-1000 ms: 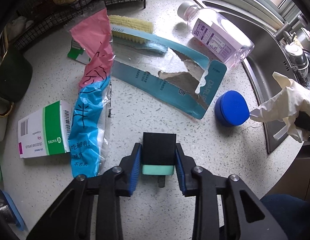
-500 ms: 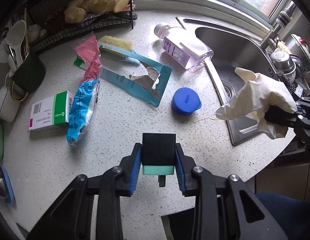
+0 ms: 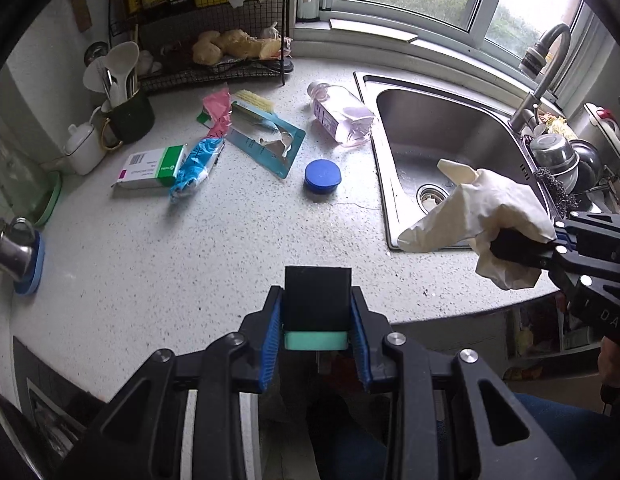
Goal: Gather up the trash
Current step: 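Lower both tools with glove and charger down over the red bin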
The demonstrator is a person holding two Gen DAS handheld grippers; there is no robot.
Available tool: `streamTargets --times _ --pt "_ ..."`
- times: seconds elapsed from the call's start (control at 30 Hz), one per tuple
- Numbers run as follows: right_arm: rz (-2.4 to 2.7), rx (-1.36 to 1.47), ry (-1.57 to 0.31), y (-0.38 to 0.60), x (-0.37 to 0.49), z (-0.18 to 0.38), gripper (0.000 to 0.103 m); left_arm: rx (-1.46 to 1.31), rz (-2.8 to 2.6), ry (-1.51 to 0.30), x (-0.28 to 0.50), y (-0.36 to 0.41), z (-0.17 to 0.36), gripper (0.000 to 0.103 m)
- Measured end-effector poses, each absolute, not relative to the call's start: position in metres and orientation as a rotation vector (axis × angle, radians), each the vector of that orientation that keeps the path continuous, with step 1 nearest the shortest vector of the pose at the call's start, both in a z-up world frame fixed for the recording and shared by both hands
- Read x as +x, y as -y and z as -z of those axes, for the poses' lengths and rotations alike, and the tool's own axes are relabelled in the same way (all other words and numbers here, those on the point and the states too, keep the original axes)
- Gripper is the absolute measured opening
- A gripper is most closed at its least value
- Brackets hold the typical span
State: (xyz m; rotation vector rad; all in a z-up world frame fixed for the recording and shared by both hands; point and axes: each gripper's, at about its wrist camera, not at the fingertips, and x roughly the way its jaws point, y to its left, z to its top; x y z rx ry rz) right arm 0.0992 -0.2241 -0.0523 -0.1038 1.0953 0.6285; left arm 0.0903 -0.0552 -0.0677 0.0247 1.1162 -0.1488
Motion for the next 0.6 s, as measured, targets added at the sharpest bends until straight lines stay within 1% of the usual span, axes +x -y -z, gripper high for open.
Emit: streamTargets --times 0.27,0.6 --pt "-0.715 -0.136 -1.065 0.251 0.045 0.044 0.004 -0.015 0.067 -1.072 0.009 0.097 0.054 0.029" --pt "-0.777 -0.142 -1.079 0.280 -0.009 0.050 0.004 -0.033 0.007 -1.092 -0.062 0.145 0.062 0.029"
